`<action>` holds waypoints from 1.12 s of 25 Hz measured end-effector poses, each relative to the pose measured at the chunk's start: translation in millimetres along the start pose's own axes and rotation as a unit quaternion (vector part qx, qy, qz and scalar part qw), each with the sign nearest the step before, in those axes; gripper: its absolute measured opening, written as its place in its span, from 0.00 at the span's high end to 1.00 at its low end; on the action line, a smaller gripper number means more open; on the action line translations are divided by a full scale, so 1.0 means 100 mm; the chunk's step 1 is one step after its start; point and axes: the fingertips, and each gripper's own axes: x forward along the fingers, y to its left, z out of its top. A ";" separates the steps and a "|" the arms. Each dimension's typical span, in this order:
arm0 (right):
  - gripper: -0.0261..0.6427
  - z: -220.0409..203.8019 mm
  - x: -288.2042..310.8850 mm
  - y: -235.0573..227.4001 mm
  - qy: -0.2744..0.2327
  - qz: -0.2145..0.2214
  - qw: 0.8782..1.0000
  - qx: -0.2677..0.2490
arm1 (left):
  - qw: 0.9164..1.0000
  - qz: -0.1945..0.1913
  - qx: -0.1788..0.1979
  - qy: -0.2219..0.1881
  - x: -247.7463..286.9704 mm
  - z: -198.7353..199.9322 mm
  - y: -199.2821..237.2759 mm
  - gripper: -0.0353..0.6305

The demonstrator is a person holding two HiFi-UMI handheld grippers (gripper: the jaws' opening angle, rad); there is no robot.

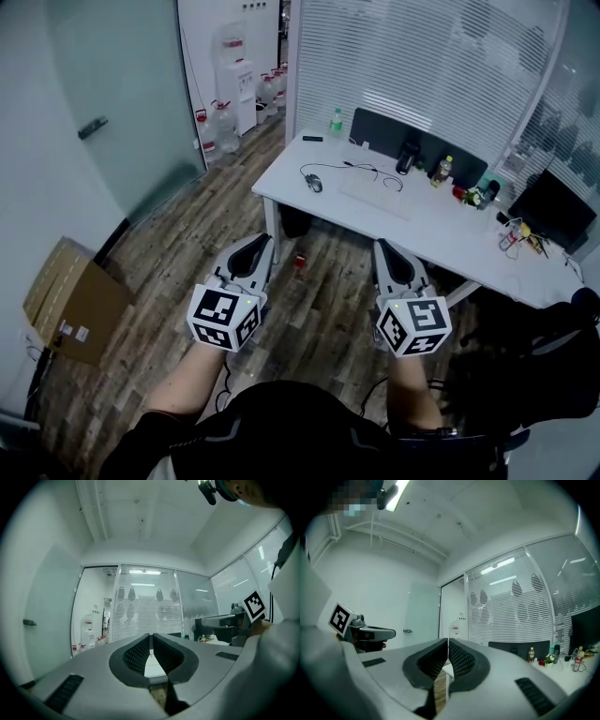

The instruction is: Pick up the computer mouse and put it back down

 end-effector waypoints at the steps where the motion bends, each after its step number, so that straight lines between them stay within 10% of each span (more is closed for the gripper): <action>1: 0.95 0.00 0.01 0.01 0.000 0.001 1.000 -0.001 | 1.000 0.000 -0.002 0.000 0.00 0.00 0.01 0.90; 7: 0.85 0.02 0.06 0.02 -0.004 0.013 1.000 -0.003 | 1.000 -0.006 -0.010 0.000 0.03 -0.01 0.03 0.87; 14: 0.55 0.04 0.08 0.06 -0.009 0.034 0.999 -0.002 | 0.999 -0.033 -0.004 -0.001 0.09 0.00 -0.05 0.49; 28: 0.46 -0.02 0.07 -0.04 -0.001 0.038 0.999 -0.001 | 0.999 -0.037 -0.013 -0.012 0.15 0.00 -0.15 0.47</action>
